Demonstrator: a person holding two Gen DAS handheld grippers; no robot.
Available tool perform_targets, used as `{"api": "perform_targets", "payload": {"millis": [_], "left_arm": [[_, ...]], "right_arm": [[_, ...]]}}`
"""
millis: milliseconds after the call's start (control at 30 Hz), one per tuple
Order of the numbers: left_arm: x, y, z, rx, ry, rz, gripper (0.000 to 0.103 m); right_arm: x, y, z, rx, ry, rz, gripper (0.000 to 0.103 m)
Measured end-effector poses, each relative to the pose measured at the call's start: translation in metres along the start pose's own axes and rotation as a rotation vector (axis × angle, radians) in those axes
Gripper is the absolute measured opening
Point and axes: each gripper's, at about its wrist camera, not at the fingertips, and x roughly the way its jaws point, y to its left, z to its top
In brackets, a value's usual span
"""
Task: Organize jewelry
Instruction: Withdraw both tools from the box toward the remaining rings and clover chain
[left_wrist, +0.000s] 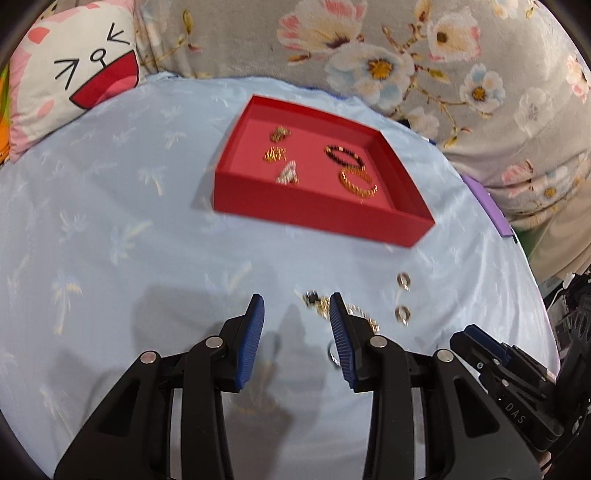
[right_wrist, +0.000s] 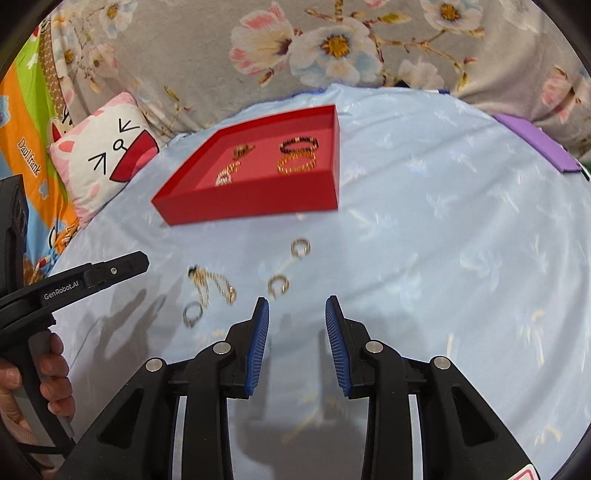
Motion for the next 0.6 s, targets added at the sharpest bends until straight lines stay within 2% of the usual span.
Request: {"api": "perform_targets", "payload": {"millis": [133, 333, 600], "left_arm": [[0.005, -0.01, -0.014, 0.008, 0.035, -0.021, 0.035], [0.022, -0.028, -0.015, 0.025, 0.055, -0.017, 0.035], [0.053, -0.038, -0.007, 0.042, 0.057, 0.033, 0.035]], "right_arm": [[0.0, -0.001, -0.014, 0.004, 0.024, -0.001, 0.031], [-0.003, -0.003, -0.02, 0.013, 0.025, 0.003, 0.031], [0.002, -0.006, -0.014, 0.003, 0.026, -0.002, 0.031]]}}
